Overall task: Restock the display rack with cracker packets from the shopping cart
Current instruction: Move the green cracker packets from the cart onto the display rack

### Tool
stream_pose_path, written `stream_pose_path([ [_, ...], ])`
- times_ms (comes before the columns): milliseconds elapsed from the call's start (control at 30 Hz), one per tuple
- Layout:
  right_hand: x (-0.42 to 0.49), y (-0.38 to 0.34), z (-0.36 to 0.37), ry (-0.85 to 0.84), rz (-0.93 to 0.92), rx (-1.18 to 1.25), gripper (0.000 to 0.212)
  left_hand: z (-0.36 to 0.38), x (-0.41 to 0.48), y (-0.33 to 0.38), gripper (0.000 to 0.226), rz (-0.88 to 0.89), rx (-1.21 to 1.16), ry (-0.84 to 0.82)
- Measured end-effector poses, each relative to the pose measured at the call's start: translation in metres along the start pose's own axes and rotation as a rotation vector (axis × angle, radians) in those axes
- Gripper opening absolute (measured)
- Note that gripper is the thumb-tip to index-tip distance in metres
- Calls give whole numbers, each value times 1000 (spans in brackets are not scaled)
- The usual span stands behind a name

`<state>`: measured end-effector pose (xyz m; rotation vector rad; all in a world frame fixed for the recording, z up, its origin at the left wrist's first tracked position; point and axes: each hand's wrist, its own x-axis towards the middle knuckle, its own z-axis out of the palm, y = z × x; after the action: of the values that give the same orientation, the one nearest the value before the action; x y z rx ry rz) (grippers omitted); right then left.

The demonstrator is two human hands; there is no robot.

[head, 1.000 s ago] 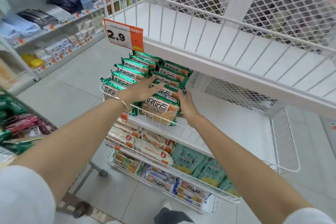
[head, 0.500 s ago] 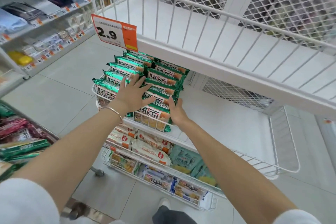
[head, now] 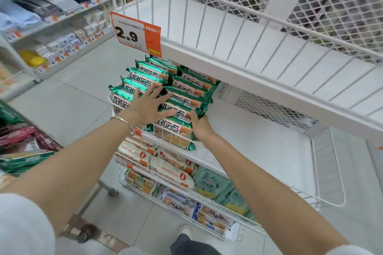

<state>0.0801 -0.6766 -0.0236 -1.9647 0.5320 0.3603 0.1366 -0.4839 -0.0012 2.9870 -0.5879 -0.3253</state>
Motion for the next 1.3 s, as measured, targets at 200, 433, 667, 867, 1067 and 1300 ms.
stream_pose_path([
  [200, -12, 14, -18, 43, -734, -852, 70, -3, -10, -16, 97, 32, 78, -23],
  [433, 3, 8, -22, -31, -660, -924, 68, 2, -3, -7, 91, -53, 93, -44],
  [667, -24, -39, -12, 46, -728, -875, 58, 2, -81, -42, 63, -303, -241, 369],
  [867, -70, -73, 122, -56, -947, -909, 48, 32, -207, -155, 49, -646, -411, 308],
  [1067, -125, -80, 264, -310, -946, -1002, 47, 58, -332, -228, 42, -871, -495, 201],
  [1300, -138, -77, 366, -468, -948, -1065, 47, 87, -414, -293, 27, -1093, -609, 206],
])
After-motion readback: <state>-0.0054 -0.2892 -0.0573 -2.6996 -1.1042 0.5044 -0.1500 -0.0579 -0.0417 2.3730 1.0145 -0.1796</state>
